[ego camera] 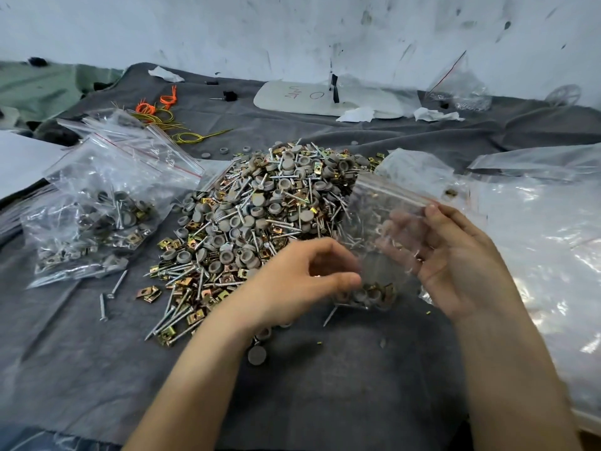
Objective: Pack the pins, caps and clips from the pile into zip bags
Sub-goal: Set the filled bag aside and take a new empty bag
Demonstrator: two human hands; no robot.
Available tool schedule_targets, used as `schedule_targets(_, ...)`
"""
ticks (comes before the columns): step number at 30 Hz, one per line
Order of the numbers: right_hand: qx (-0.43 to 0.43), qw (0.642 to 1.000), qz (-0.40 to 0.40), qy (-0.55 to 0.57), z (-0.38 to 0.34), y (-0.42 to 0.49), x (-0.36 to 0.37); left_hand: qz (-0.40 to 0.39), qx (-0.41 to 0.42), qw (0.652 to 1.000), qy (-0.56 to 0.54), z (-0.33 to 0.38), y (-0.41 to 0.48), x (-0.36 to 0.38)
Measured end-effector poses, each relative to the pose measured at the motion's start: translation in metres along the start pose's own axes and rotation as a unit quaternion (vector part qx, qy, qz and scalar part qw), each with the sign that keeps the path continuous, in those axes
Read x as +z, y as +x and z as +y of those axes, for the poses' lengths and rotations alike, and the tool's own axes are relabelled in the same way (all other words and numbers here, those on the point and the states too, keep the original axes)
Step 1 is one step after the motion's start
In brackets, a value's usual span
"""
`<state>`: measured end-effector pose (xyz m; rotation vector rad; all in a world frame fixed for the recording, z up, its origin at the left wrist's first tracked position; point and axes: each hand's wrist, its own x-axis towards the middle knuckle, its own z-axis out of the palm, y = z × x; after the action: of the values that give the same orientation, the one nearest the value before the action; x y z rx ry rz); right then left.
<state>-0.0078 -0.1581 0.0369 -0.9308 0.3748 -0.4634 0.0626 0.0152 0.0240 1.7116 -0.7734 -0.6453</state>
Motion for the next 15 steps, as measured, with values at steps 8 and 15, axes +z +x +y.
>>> schedule_targets(8,0.068,0.978,0.042,0.193,-0.009,-0.003,0.003,-0.023,-0.009,0.999,-0.021,-0.008,0.004,0.008)
schedule_targets(15,-0.019,0.995,0.025,0.097,-0.013,-0.006,0.001,-0.036,0.021,0.996,0.085,-0.009,0.005,0.012)
